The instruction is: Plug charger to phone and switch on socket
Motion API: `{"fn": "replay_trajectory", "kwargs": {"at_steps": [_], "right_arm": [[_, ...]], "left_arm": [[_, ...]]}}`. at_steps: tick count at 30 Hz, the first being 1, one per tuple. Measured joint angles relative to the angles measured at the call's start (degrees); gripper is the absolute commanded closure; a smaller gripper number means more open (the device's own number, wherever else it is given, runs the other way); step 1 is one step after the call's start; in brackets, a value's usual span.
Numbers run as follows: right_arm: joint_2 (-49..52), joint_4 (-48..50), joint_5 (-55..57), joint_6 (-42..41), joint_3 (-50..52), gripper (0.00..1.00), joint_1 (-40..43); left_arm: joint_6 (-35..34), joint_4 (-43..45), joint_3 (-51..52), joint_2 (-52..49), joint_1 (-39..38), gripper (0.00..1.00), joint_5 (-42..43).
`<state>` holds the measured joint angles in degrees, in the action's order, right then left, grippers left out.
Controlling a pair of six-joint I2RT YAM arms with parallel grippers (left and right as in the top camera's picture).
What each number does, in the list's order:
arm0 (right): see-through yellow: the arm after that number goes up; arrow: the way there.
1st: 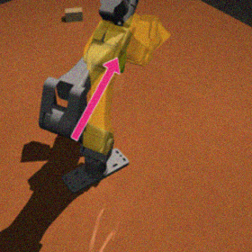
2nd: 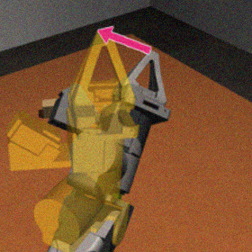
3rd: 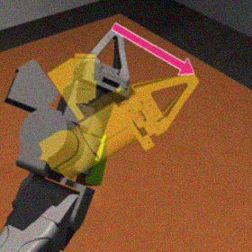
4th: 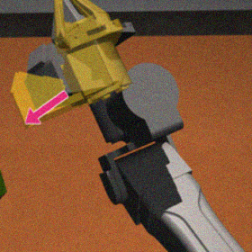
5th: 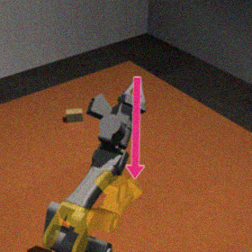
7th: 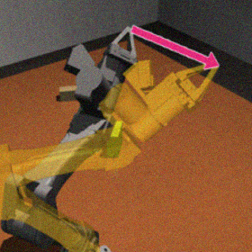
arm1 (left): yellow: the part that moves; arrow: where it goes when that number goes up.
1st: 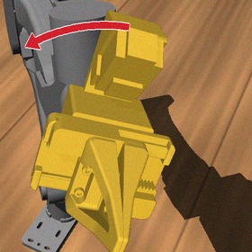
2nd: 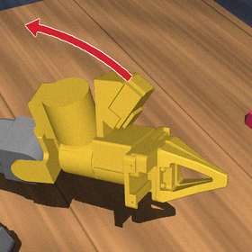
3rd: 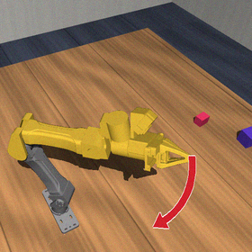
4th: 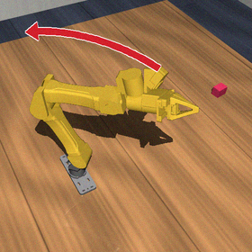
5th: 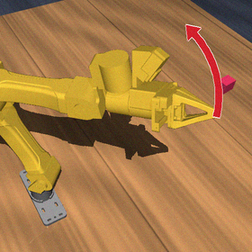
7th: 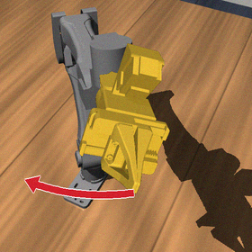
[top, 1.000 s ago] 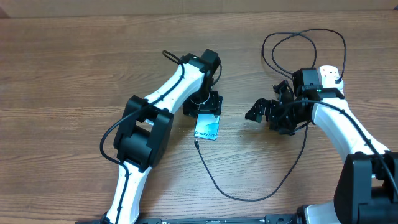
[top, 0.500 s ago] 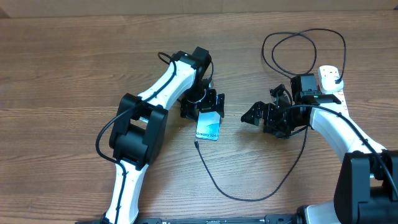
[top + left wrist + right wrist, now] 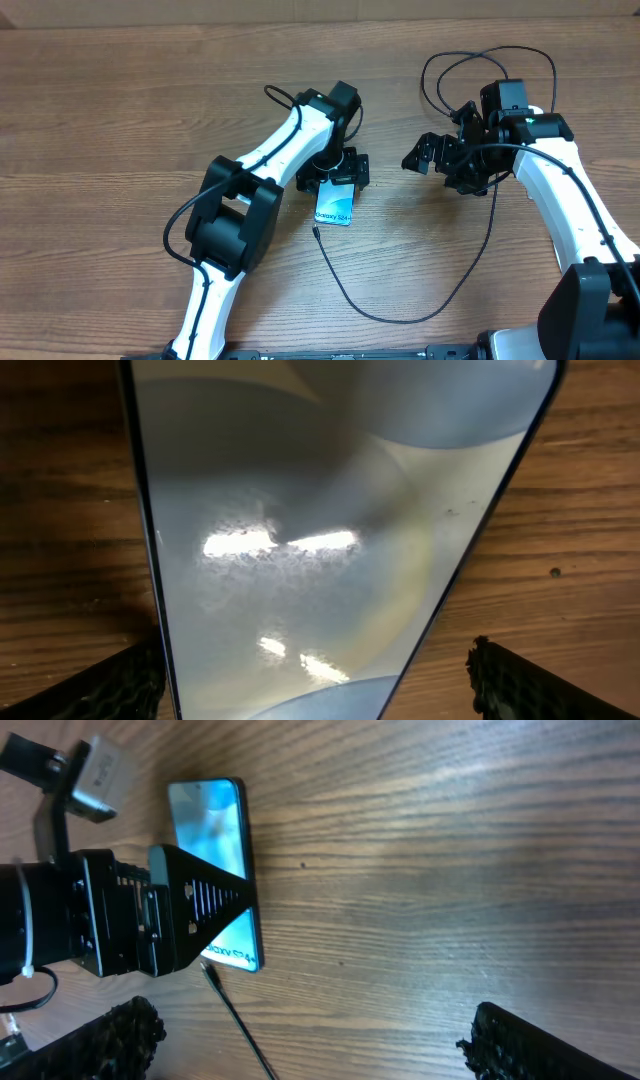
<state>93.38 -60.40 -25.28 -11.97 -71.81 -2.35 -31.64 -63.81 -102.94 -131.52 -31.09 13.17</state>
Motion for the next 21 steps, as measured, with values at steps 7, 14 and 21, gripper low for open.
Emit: {"fn": "replay_trajectory", "kwargs": {"at_steps": [7, 14, 21], "right_arm": [[0.00, -0.24, 0.68, 0.00, 0.02, 0.00, 0.00], [0.00, -0.24, 0.72, 0.00, 0.02, 0.00, 0.00], [0.00, -0.22, 0.92, 0.02, 0.02, 0.00, 0.00]], "left_arm": [[0.26, 1.07, 0.07, 0.00, -1.36, 0.06, -6.93], [0.28, 2.12, 0.94, 0.13, -3.08, 0.06, -11.78], [0.66, 2.19, 1.07, 0.17, -3.28, 0.13, -12.20]]}}
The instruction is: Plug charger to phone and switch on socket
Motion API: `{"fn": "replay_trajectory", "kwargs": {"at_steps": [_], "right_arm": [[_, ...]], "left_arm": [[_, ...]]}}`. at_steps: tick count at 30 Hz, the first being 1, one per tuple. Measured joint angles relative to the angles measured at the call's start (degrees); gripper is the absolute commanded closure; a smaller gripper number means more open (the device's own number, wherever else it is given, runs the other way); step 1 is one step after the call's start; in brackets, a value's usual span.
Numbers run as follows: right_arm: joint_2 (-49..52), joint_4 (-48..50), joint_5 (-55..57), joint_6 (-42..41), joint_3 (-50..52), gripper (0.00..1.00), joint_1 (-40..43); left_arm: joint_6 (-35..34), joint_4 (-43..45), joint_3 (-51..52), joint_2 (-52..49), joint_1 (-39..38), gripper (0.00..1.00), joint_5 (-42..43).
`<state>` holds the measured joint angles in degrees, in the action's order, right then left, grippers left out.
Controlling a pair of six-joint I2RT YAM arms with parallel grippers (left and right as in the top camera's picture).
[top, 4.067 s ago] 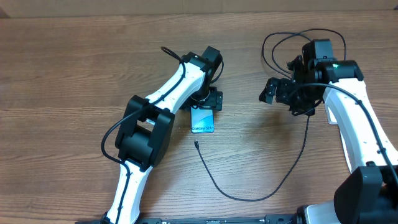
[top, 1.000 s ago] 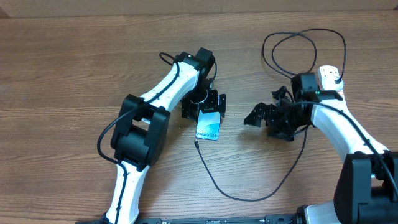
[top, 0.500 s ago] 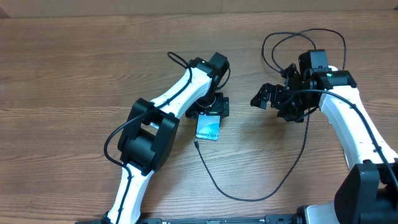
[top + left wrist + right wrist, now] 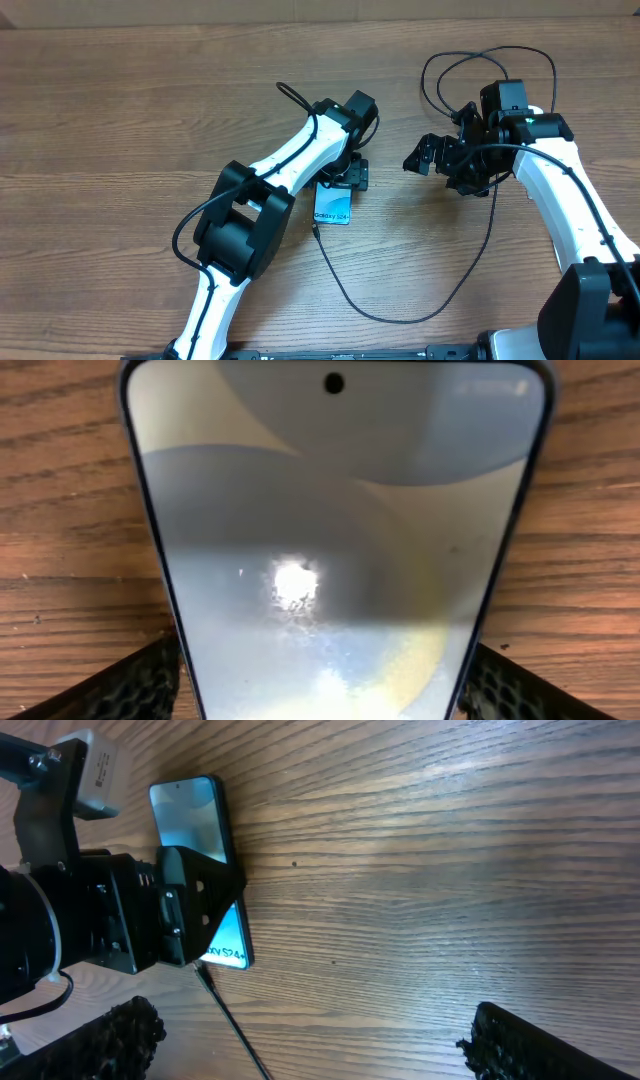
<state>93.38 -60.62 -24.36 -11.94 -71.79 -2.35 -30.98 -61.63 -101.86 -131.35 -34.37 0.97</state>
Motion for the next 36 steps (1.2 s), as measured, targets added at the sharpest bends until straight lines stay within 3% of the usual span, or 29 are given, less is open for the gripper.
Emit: {"fn": "replay_trajectory", "kwargs": {"at_steps": [4, 8, 13, 21, 28, 36], "right_arm": [[0.00, -0.07, 0.68, 0.00, 0.00, 0.00, 0.00], [0.00, -0.11, 0.85, -0.02, 0.00, 0.00, 0.00], [0.00, -0.11, 0.85, -0.02, 0.00, 0.00, 0.00], [0.00, -0.11, 0.85, -0.02, 0.00, 0.00, 0.00], [0.00, -0.33, 0.85, -0.04, 0.00, 0.00, 0.00], [0.00, -0.28, -0.31, 0.00, 0.00, 0.00, 0.00]], "left_arm": [[-0.02, 0.46, 0.24, 0.11, 0.11, 0.16, -0.15], [0.07, 0.66, 0.26, 0.17, 0.11, 0.02, -0.11], [-0.44, 1.11, 0.26, 0.22, -0.07, 0.00, 0.04], [-0.70, 0.98, 0.26, 0.28, 0.00, 0.26, -0.42], [-0.61, 0.22, -0.09, 0.31, 0.37, 0.32, -0.07], [0.07, -7.45, -3.63, -1.55, 3.26, 0.31, 3.10]]}}
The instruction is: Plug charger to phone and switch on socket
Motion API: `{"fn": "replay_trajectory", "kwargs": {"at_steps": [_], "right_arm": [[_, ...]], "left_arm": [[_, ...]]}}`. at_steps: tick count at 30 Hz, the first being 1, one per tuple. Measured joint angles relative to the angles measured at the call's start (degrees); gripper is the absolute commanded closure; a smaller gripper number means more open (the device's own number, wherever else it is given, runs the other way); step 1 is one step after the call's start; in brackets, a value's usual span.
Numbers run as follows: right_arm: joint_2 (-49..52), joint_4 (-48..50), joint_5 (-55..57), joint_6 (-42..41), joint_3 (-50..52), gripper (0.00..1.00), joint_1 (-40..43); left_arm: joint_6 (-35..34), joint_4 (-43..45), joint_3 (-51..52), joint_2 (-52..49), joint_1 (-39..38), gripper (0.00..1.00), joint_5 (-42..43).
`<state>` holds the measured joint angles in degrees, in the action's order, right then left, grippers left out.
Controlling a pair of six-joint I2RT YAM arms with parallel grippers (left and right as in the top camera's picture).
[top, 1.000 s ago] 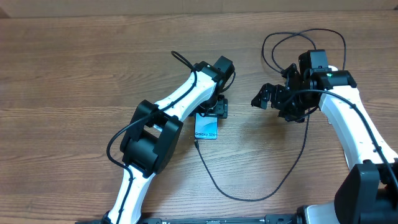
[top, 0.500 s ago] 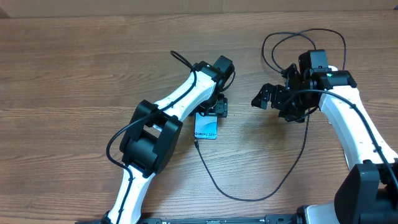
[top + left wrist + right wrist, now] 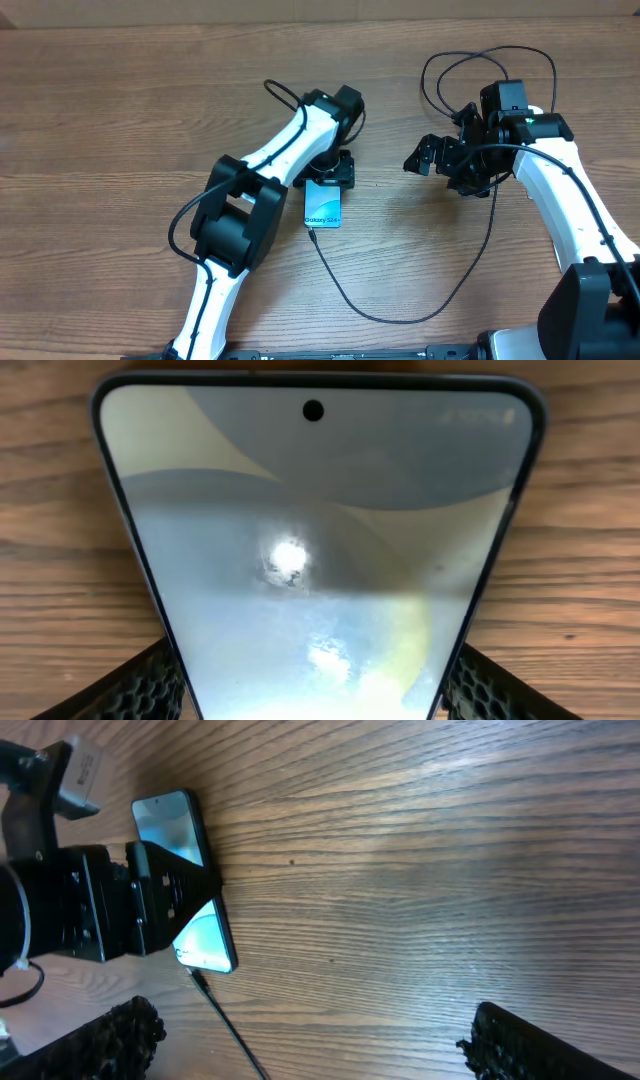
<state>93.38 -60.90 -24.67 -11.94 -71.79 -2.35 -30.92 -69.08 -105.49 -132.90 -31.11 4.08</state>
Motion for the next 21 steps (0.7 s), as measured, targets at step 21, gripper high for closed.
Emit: {"fn": "replay_trajectory", "kwargs": {"at_steps": [21], "right_arm": [[0.00, 14.51, -14.84, -0.79, 11.02, 0.09, -5.33]], "left_arm": [[4.50, -15.37, -17.64, -1.60, 1.88, 0.27, 7.34]]}}
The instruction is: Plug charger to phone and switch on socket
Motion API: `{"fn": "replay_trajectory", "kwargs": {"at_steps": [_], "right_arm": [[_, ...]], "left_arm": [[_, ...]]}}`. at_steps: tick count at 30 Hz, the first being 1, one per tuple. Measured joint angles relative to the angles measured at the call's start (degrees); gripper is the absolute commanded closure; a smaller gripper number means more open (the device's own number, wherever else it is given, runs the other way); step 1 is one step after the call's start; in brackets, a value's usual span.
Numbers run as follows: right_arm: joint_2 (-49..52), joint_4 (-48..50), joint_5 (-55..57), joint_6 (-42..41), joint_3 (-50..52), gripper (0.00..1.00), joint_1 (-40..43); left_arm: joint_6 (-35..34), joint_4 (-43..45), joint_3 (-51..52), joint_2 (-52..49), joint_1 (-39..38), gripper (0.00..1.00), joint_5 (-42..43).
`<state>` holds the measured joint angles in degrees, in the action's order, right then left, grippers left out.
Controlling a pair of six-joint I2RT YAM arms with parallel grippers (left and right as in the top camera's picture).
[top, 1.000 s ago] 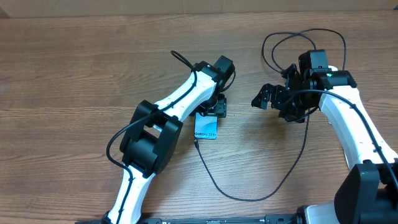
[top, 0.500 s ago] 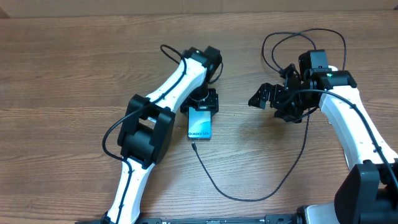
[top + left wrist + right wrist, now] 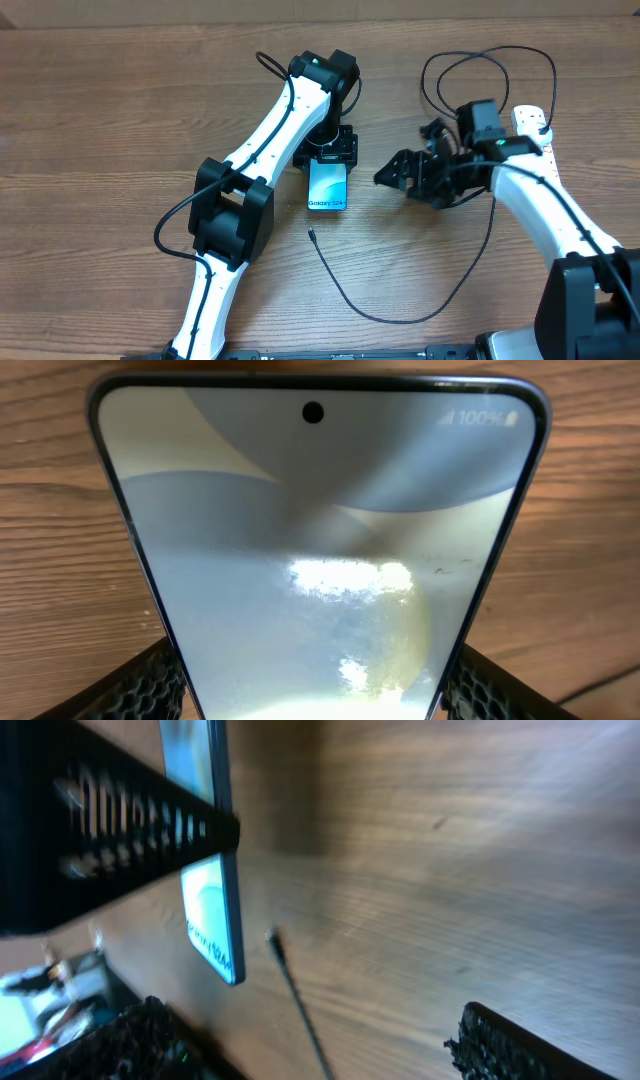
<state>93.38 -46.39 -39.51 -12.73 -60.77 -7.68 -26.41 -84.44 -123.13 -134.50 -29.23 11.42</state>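
The phone [image 3: 328,186] lies screen up on the wooden table, lit and showing 100% in the left wrist view [image 3: 315,550]. My left gripper [image 3: 328,162] is shut on its far end, with a finger [image 3: 150,685] against each long edge. The black charger cable [image 3: 380,312] loops over the table; its plug tip [image 3: 311,236] lies just short of the phone's near end and shows again as the plug [image 3: 274,937]. My right gripper [image 3: 400,172] stands open and empty to the right of the phone [image 3: 215,900]. A white socket block [image 3: 530,117] shows behind the right arm.
Cable loops [image 3: 480,65] lie at the back right of the table [image 3: 100,120]. The left arm [image 3: 275,120] reaches over the middle from the front. The table's far edge runs along the top of the overhead view.
The phone, held in my left gripper, now lies farther back, leaving a gap to the plug tip. My right gripper has moved left, closer to the phone and the plug.
My left gripper stood over the tilted phone with its fingers apart. By 1.9 s ago the fingers flanked the phone's edges. Then the phone lay straighter and a little left, with the plug at its end. Now it lies farther back and my right gripper is nearer.
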Motion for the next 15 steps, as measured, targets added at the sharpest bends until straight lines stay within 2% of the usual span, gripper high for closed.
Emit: {"fn": "replay_trajectory", "kwargs": {"at_steps": [6, 11, 15], "right_arm": [[0.00, 13.84, -2.62, -6.14, 7.19, 0.16, -4.90], [0.00, 21.70, -3.19, -10.97, 9.51, 0.18, -8.87], [0.00, 27.34, -3.54, -14.64, 9.64, 0.28, -11.67]], "left_arm": [[0.48, -0.22, -0.63, 0.00, 0.00, 0.27, 1.95], [1.22, -0.28, -0.72, 0.00, 0.00, 0.27, 3.65], [2.40, -0.59, -0.74, 0.00, 0.00, 0.27, 6.08]]}}
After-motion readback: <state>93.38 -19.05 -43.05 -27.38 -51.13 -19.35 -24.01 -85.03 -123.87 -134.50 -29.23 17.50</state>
